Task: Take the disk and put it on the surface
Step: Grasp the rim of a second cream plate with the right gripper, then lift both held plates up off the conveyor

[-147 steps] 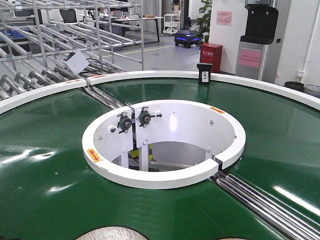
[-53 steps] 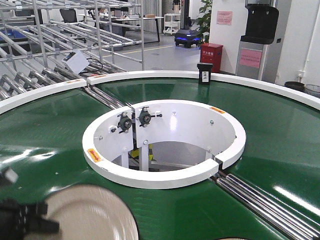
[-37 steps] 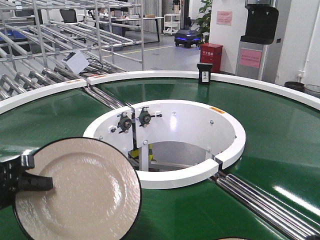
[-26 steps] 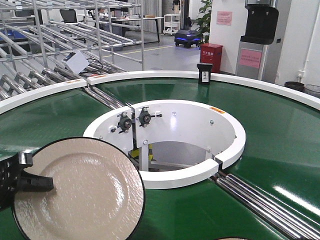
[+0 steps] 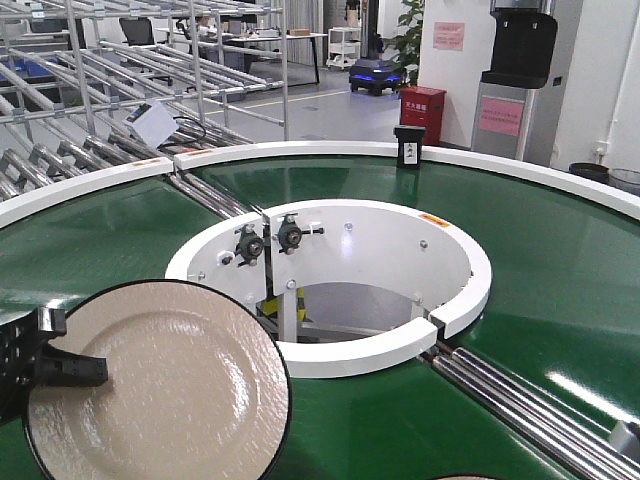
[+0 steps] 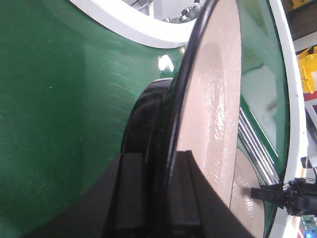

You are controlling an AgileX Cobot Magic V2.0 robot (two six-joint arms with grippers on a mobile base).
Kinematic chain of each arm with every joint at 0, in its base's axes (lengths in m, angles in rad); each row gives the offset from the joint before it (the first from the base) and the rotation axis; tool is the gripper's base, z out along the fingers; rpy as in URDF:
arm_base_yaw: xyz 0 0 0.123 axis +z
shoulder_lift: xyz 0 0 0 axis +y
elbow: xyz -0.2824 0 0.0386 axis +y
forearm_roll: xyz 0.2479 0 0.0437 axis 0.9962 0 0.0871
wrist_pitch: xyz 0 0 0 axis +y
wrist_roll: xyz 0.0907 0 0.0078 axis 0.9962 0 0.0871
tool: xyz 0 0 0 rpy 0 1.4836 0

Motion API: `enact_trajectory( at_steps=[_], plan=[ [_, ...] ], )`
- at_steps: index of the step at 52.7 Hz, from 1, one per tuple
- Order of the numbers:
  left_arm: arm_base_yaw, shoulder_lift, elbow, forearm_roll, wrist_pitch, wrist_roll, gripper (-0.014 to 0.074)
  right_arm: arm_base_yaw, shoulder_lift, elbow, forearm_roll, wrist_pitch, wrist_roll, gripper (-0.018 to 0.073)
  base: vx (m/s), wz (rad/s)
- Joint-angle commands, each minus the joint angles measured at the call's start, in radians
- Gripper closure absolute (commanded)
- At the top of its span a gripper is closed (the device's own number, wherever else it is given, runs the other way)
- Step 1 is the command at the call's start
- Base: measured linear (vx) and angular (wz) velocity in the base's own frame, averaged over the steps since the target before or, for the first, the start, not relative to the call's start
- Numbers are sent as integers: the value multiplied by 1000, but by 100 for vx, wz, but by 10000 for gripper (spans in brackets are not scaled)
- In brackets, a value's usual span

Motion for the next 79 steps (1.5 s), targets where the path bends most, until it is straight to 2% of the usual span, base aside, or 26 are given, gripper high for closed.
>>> enact_trajectory(
  at_steps=[1, 19, 26, 31, 37, 41, 50, 55, 62, 70, 76, 79],
  plan=[
    [1, -37, -36, -110, -26, -14, 601, -4, 3, -23, 100, 106, -60, 145, 0, 0],
    [1, -37, -36, -112, -28, -14, 601, -2, 119, -23, 132, 127, -79, 145, 0, 0],
    [1, -37, -36, -112, -30, -14, 601, -2, 133, -23, 172, 165, -131, 167, 0, 0],
    [1, -37, -36, -112, -31, -14, 601, -2, 133, -23, 190, 188, -133, 256, 0, 0],
    [1, -37, -36, -111, -32, -7, 601, -5, 133, -27, 199, 202, -128, 445, 0, 0],
    [1, -37, -36, -110, -37, 35, 601, -5, 124, -32, 209, 223, -137, 575, 0, 0],
    [1, -37, -36, -110, -38, 117, 601, -5, 46, -70, 237, 273, -136, 571, 0, 0],
    [1, -37, -36, -110, -41, 152, 601, -5, -32, -123, 247, 294, -33, 568, 0, 0],
    [1, -37, -36, -110, -53, 133, 601, -5, -134, -233, 207, 315, 170, 568, 0, 0],
    [1, -34, -32, -108, -75, 1, 599, -5, -226, -387, 204, 367, 342, 568, 0, 0],
    [-13, -34, -31, -79, -64, -132, 598, -4, -255, -483, 244, 370, 459, 568, 0, 0],
    [-35, -34, -31, -73, -65, -155, 598, -2, -256, -521, 286, 370, 487, 568, 0, 0]
  ],
)
